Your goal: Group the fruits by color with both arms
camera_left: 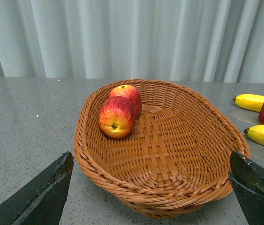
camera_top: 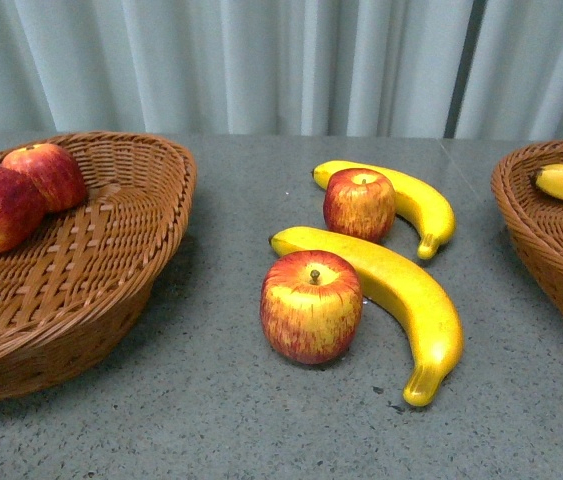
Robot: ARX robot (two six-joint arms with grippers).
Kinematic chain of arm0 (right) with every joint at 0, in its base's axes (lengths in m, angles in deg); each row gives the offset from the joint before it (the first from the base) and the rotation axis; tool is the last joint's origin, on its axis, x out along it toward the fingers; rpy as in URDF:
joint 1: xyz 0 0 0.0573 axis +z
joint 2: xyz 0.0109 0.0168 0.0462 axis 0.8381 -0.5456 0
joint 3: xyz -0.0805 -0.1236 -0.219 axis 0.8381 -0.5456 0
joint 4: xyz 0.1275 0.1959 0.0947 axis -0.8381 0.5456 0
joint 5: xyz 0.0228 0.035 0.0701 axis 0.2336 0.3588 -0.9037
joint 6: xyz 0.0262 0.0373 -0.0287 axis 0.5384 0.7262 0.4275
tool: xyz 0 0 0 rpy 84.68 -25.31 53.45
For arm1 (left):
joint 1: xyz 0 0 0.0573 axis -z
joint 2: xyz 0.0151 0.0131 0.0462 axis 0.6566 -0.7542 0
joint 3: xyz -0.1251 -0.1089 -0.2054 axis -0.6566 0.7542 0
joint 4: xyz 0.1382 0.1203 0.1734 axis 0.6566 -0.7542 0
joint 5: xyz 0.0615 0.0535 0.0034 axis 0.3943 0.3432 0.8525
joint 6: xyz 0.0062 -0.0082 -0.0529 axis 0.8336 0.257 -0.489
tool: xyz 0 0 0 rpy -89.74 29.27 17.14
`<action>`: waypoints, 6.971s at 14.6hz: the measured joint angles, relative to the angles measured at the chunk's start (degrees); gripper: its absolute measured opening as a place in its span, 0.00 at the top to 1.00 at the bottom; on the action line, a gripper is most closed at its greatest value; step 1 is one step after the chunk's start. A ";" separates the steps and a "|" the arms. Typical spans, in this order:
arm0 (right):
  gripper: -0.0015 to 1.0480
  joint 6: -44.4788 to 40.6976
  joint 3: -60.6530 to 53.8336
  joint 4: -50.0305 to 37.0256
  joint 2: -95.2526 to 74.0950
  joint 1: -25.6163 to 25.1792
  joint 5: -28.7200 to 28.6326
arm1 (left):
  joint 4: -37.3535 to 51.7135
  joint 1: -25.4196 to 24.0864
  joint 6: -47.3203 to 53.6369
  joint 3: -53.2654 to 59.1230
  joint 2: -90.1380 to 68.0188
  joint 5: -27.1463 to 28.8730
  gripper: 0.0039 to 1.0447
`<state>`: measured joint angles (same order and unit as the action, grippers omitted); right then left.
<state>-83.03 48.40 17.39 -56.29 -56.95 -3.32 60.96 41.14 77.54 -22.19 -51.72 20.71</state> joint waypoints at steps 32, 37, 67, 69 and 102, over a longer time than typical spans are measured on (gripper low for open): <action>0.06 0.00 0.00 -0.07 0.00 0.00 0.02 | 19.39 29.70 12.52 -47.10 -100.26 -12.35 0.16; 0.06 0.00 0.00 -0.07 0.00 0.00 0.02 | 18.51 29.79 12.50 -46.75 -99.08 -12.55 0.37; 0.06 0.00 0.00 -0.04 0.00 0.00 0.02 | 15.17 11.39 -2.93 -37.73 -73.61 5.49 0.06; 0.06 0.00 0.00 -0.07 0.00 0.00 0.02 | 16.63 14.27 -1.18 -43.15 -75.93 3.63 0.06; 0.06 0.00 0.00 -0.07 0.00 0.00 0.02 | 14.10 24.35 7.21 -75.30 -111.38 -8.74 0.38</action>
<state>-83.03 48.40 17.32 -56.29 -56.95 -3.30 75.06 65.49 84.76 -97.49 -163.10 11.97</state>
